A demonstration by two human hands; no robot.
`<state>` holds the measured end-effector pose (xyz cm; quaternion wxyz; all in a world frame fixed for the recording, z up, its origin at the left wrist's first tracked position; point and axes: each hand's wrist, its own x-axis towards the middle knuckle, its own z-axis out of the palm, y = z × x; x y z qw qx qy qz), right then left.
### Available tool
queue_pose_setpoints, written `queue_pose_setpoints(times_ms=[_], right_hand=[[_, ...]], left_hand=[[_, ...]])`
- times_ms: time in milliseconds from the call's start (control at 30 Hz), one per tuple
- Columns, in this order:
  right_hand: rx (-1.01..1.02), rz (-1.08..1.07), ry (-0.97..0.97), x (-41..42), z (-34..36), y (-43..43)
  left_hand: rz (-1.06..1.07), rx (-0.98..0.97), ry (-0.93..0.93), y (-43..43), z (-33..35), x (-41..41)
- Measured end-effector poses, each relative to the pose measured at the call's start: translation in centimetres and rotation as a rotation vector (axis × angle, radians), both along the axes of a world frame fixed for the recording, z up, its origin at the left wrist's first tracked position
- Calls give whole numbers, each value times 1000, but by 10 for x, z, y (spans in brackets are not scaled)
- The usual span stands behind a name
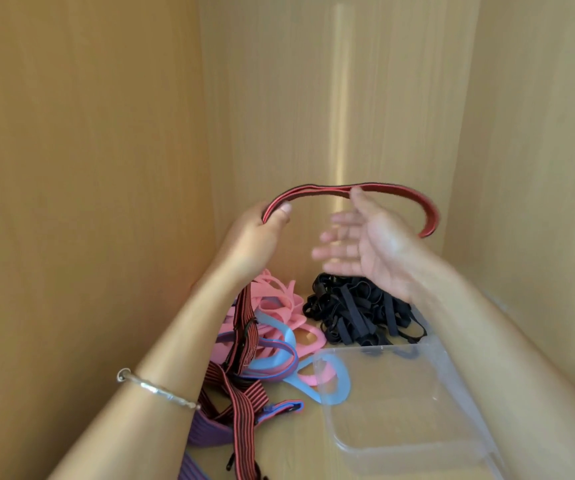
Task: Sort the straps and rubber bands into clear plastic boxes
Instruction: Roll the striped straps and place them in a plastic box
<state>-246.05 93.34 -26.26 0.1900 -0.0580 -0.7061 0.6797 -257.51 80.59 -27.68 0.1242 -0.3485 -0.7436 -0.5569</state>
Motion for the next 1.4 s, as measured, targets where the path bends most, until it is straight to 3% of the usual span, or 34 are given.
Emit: queue_pose_setpoints(times_ms=[67, 100, 233, 333, 433, 600, 833, 1200, 1400], right_hand=[[293, 85, -203, 6, -2, -1], [387, 92, -198, 7, -1, -2], [605, -270, 213, 2, 2, -6], [802, -308, 239, -5, -4, -6], [784, -221, 180, -16, -19, -6], [651, -323, 327, -13, -10, 4], [516, -472, 424, -11, 0, 10], [681, -338, 234, -10, -9, -4], [535, -239, 285, -15, -18, -21]], left_hand=[[47, -25, 20, -1, 0, -2], [55, -48, 43, -1, -1, -2], [5, -90, 90, 4, -1, 5], [-78, -48, 44, 6, 4, 14], [-110, -63, 89, 4, 10, 24], [-133, -43, 160, 6, 11, 29], [-401, -39, -69, 1, 0, 28], [-335, 92, -166, 10, 3, 34], [-359, 220, -287, 20, 5, 43]])
